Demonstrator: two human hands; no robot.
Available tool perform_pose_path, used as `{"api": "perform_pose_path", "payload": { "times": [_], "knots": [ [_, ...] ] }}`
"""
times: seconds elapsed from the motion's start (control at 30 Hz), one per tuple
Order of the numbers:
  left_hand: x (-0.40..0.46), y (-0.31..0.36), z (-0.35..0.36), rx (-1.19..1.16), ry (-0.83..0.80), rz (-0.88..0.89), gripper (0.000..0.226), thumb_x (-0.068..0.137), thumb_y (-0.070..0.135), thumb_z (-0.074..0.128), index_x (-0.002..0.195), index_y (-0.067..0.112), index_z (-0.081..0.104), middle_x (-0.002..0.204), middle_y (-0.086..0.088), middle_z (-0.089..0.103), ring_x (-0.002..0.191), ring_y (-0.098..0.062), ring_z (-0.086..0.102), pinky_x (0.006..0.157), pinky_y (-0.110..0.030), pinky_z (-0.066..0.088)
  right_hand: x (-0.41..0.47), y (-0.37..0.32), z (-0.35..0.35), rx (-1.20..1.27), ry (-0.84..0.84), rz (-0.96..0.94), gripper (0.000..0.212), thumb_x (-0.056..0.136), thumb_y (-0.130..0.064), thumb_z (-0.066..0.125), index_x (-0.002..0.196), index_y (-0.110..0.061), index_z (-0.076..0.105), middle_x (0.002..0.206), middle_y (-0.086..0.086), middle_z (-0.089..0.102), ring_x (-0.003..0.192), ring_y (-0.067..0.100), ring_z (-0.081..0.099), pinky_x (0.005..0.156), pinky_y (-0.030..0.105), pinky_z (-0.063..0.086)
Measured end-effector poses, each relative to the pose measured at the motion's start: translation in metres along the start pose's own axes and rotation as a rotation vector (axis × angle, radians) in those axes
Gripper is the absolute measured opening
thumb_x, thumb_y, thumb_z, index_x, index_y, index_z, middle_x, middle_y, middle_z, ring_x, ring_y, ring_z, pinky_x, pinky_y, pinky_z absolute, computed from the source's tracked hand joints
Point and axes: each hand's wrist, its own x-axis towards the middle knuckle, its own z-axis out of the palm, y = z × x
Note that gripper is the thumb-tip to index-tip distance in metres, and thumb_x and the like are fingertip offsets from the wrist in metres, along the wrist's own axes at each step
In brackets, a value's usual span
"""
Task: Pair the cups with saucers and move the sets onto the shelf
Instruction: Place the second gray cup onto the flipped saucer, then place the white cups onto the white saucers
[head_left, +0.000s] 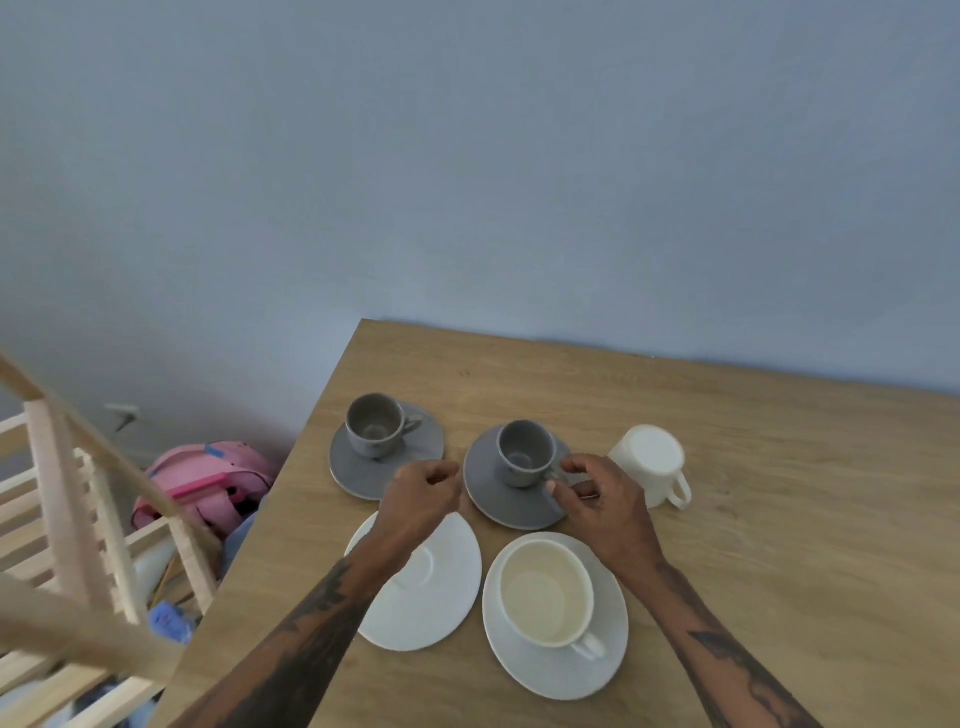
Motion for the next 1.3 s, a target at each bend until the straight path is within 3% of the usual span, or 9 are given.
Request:
{"api": "perform_pose_path", "payload": {
  "times": [0.1, 0.2, 0.33, 0.6, 0.73, 0.87, 1.03, 1.17, 1.3],
  "knots": [
    [-0.03, -0.004, -0.012, 0.059, -0.112, 0.146, 0.032, 0.092, 0.02, 0.064, 0.123, 0.02, 0.072, 0.101, 0.005, 0.076, 0.089, -0.009, 0.074, 0.094, -0.038, 0.058, -0.03, -0.005, -0.022, 0.102, 0.047, 0.133, 0.021, 0.088, -0.024, 0.073, 0.109, -0.022, 0.069, 0.108, -0.009, 0.068, 0.081, -0.003, 0.068, 0.064, 0.006, 0.05],
    [-0.059, -0.017, -0.011, 0.143, -0.325, 0.265, 0.034, 0.081, 0.032, 0.073, 0.114, 0.041, 0.07, 0.111, 0.016, 0.072, 0.093, 0.0, 0.071, 0.092, -0.031, 0.058, -0.081, -0.005, -0.048, 0.258, -0.02, 0.291, 0.019, 0.085, -0.027, 0.074, 0.099, -0.04, 0.071, 0.105, -0.019, 0.073, 0.087, -0.005, 0.068, 0.068, 0.014, 0.051],
    [-0.079, -0.037, 0.006, 0.1, -0.445, 0.311, 0.068, 0.069, 0.039, 0.081, 0.132, 0.042, 0.057, 0.125, 0.016, 0.062, 0.109, -0.005, 0.063, 0.088, -0.026, 0.059, -0.129, -0.005, -0.053, 0.383, -0.141, 0.396, 0.036, 0.083, -0.011, 0.076, 0.105, -0.04, 0.072, 0.108, -0.018, 0.073, 0.1, -0.001, 0.067, 0.073, 0.015, 0.053],
    [-0.086, -0.046, 0.018, 0.009, -0.363, 0.413, 0.067, 0.068, 0.035, 0.088, 0.124, 0.05, 0.054, 0.123, 0.012, 0.063, 0.103, 0.0, 0.064, 0.079, -0.016, 0.057, -0.148, -0.025, -0.028, 0.419, -0.074, 0.357, 0.046, 0.083, -0.009, 0.077, 0.119, -0.034, 0.066, 0.116, -0.011, 0.072, 0.097, 0.007, 0.069, 0.075, 0.015, 0.053],
    [-0.092, -0.048, 0.0, -0.047, -0.282, 0.441, 0.073, 0.068, 0.034, 0.089, 0.134, 0.031, 0.057, 0.122, 0.009, 0.067, 0.104, -0.01, 0.069, 0.086, -0.028, 0.061, -0.138, -0.04, -0.024, 0.381, -0.076, 0.263, 0.043, 0.085, -0.014, 0.075, 0.117, -0.042, 0.066, 0.116, -0.019, 0.071, 0.096, 0.006, 0.069, 0.077, 0.015, 0.052],
    [-0.088, -0.054, -0.042, -0.088, -0.186, 0.455, 0.072, 0.067, 0.029, 0.091, 0.132, 0.03, 0.06, 0.118, 0.009, 0.07, 0.102, -0.012, 0.071, 0.085, -0.029, 0.061, -0.117, -0.067, 0.002, 0.362, -0.153, 0.183, 0.04, 0.087, -0.023, 0.073, 0.119, -0.047, 0.065, 0.119, -0.024, 0.068, 0.101, 0.0, 0.066, 0.082, 0.013, 0.05],
    [-0.077, -0.068, -0.08, -0.078, -0.112, 0.427, 0.065, 0.07, 0.023, 0.09, 0.129, 0.031, 0.062, 0.118, 0.006, 0.071, 0.102, -0.017, 0.071, 0.086, -0.031, 0.061, -0.1, -0.085, 0.046, 0.433, -0.227, 0.206, 0.038, 0.09, -0.026, 0.069, 0.125, -0.041, 0.064, 0.123, -0.016, 0.069, 0.108, 0.008, 0.066, 0.098, 0.04, 0.053],
    [-0.072, -0.08, -0.088, -0.053, -0.08, 0.406, 0.06, 0.069, 0.027, 0.089, 0.121, 0.04, 0.062, 0.114, 0.009, 0.072, 0.098, -0.013, 0.072, 0.077, -0.019, 0.058, -0.098, -0.088, 0.063, 0.443, -0.27, 0.201, 0.039, 0.09, -0.023, 0.068, 0.121, -0.046, 0.065, 0.122, -0.021, 0.068, 0.106, 0.007, 0.066, 0.098, 0.04, 0.054],
    [-0.069, -0.093, -0.085, -0.054, -0.089, 0.362, 0.066, 0.067, 0.028, 0.09, 0.127, 0.033, 0.063, 0.115, 0.004, 0.072, 0.097, -0.013, 0.073, 0.078, -0.022, 0.06, -0.103, -0.081, 0.07, 0.403, -0.275, 0.22, 0.04, 0.09, -0.022, 0.067, 0.123, -0.045, 0.064, 0.122, -0.02, 0.068, 0.105, 0.012, 0.066, 0.1, 0.043, 0.052]
  ]
}}
